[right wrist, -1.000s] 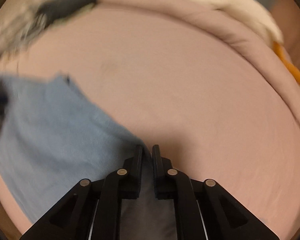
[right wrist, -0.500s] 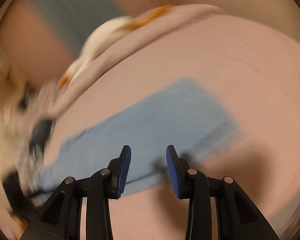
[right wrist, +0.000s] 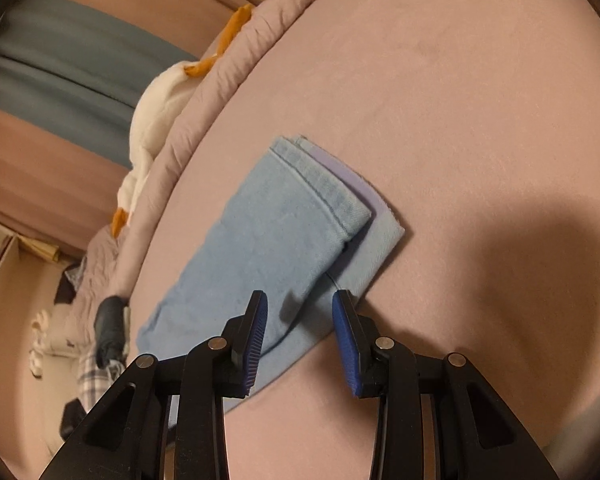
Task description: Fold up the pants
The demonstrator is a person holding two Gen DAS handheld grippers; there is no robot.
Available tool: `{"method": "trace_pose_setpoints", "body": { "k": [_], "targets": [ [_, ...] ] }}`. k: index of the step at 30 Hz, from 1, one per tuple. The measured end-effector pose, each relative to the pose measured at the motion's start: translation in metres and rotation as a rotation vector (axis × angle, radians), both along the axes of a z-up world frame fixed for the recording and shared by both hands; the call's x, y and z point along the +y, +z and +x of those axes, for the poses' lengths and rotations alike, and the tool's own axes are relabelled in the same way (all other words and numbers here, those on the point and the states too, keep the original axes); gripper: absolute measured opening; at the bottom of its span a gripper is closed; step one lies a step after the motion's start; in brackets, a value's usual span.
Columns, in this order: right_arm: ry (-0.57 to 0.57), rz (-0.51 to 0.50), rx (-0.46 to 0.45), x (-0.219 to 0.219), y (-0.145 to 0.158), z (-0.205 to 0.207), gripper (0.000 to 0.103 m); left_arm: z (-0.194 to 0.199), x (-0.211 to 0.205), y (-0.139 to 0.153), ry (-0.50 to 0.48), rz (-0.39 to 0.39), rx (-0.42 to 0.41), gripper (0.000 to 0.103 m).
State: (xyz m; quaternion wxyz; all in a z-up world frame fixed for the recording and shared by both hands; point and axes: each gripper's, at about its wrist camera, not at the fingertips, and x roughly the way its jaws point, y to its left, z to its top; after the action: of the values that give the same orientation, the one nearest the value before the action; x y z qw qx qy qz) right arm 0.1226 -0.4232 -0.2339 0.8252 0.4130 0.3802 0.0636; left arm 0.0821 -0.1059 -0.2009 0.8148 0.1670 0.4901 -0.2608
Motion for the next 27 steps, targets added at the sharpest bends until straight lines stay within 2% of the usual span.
{"method": "trace_pose_setpoints", "body": {
  "k": [4,6,8,12,13,14,15,16,19,22,25,27],
  "targets": [
    [-0.038,0.066,0.025,-0.011,-0.003,-0.007,0.036,-0.003,0.001,0.000,-0.004,0.025,-0.019,0.041],
    [-0.034,0.048,0.028,-0.009,-0.001,-0.009,0.036,-0.002,0.000,-0.001,-0.002,0.038,-0.031,0.035],
    [-0.038,0.037,0.034,-0.012,-0.004,-0.007,0.036,-0.002,-0.003,-0.001,0.011,0.037,-0.040,0.025],
    [-0.090,0.066,-0.020,-0.016,-0.005,-0.002,0.036,-0.004,-0.006,-0.002,0.012,0.039,-0.069,0.016],
    [-0.091,0.056,-0.025,-0.015,-0.005,0.000,0.033,-0.007,-0.006,-0.001,0.010,0.042,-0.084,0.013],
    [-0.098,0.039,-0.026,-0.013,-0.005,0.002,0.018,-0.009,-0.006,0.002,0.010,0.044,-0.103,0.011],
    [-0.099,0.030,-0.024,-0.013,-0.005,0.003,0.009,-0.011,-0.005,0.005,0.010,0.042,-0.118,0.010],
    [-0.108,0.031,-0.023,-0.014,-0.006,0.001,0.007,-0.014,-0.002,0.010,0.011,0.027,-0.131,0.010],
    [-0.126,0.026,-0.065,-0.020,0.004,-0.010,0.006,-0.019,0.003,0.022,-0.015,-0.031,-0.136,0.010],
    [-0.134,0.010,-0.086,-0.024,0.013,-0.018,0.006,-0.025,0.005,0.025,-0.076,-0.052,-0.134,0.010],
    [-0.144,0.003,-0.053,-0.029,0.006,-0.020,0.006,-0.024,0.002,0.014,-0.088,-0.031,-0.107,0.010],
    [-0.146,0.003,0.009,-0.031,-0.006,-0.017,0.006,-0.023,0.001,0.012,-0.095,-0.025,-0.110,0.010]
  ]
}}
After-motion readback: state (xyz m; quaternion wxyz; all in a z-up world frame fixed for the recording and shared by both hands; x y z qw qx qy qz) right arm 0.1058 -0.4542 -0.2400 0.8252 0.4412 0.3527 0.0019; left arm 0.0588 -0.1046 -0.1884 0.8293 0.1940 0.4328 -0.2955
